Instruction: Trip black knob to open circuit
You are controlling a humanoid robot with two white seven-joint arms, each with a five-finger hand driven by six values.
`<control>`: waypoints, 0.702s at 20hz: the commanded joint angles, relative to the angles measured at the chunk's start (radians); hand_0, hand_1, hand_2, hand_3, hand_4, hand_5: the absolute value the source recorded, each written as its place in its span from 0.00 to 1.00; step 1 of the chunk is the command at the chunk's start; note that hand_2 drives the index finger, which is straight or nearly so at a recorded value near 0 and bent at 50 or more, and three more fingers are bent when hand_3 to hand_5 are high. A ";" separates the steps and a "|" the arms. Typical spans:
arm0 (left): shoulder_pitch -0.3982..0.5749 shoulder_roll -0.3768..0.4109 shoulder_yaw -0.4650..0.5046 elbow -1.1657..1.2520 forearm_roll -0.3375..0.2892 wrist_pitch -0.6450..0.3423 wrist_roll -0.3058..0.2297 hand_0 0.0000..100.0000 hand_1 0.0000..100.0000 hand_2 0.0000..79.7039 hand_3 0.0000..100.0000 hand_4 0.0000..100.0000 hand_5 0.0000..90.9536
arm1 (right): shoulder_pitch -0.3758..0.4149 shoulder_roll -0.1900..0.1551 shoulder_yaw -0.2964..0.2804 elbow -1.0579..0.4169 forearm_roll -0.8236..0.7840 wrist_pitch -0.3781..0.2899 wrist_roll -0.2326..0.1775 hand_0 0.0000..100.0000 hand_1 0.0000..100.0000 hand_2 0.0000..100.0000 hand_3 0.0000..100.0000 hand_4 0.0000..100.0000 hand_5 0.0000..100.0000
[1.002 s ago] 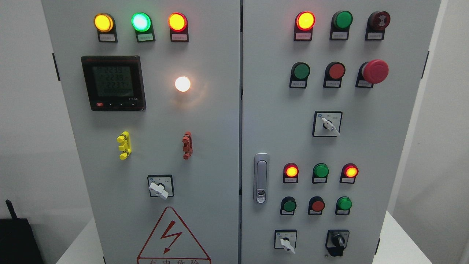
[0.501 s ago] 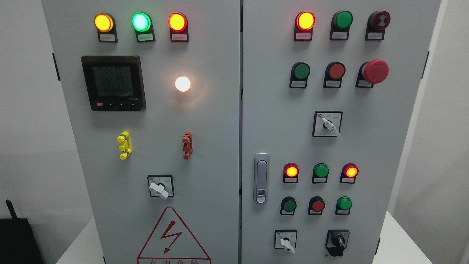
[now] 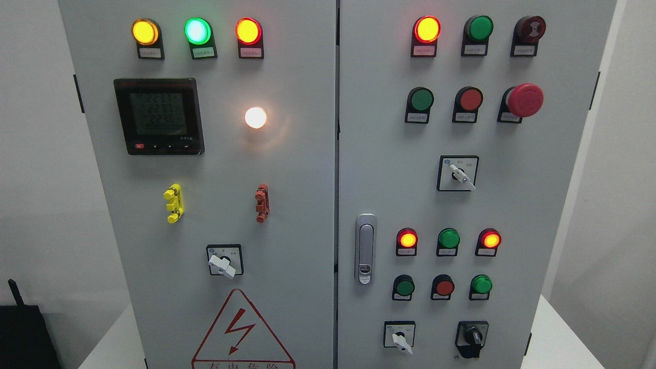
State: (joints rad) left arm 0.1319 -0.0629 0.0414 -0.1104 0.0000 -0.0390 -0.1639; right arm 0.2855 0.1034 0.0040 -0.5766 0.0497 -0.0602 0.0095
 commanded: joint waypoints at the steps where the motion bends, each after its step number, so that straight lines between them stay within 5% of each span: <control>1: 0.000 0.000 0.000 0.000 -0.023 0.001 0.000 0.12 0.39 0.00 0.00 0.00 0.00 | 0.027 0.005 0.002 -0.256 -0.005 -0.003 -0.003 0.00 0.00 0.00 0.00 0.00 0.00; 10: 0.000 0.000 0.000 0.000 -0.023 0.001 0.000 0.12 0.39 0.00 0.00 0.00 0.00 | 0.055 0.005 0.004 -0.430 -0.053 -0.006 0.016 0.00 0.00 0.00 0.00 0.00 0.00; 14: 0.000 0.000 0.000 0.000 -0.023 0.001 0.000 0.12 0.39 0.00 0.00 0.00 0.00 | 0.060 0.004 0.005 -0.445 -0.053 -0.078 0.018 0.00 0.00 0.00 0.04 0.00 0.00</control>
State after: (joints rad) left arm 0.1319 -0.0629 0.0414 -0.1104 0.0000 -0.0390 -0.1639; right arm 0.3357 0.1070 0.0012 -0.8604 0.0088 -0.0998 0.0201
